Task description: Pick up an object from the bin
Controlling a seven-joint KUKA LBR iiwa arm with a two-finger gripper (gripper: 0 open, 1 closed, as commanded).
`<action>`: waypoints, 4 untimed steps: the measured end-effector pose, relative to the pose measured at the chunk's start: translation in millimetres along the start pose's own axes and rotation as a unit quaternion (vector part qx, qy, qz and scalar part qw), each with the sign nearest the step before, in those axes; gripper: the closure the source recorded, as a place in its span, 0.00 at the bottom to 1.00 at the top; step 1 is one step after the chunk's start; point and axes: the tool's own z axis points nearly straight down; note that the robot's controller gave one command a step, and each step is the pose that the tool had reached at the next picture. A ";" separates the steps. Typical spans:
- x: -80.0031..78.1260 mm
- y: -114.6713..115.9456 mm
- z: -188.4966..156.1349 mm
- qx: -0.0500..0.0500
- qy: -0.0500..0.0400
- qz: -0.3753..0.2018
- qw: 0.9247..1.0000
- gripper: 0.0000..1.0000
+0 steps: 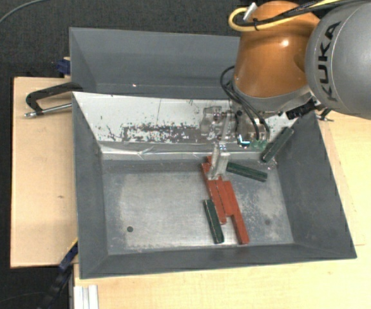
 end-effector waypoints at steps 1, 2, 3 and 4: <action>-2.0 -66.2 133.0 0.001 0.000 -0.111 0.994 0.00; 6.4 -55.4 155.2 -0.001 -0.004 0.084 0.996 0.00; 1.1 -55.6 149.4 -0.001 -0.014 0.084 0.996 1.00; 5.8 -55.3 155.1 -0.001 -0.007 0.084 0.996 0.00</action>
Offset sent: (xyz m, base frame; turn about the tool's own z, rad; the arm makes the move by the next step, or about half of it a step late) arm 0.0024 -0.0649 -0.1305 -0.2250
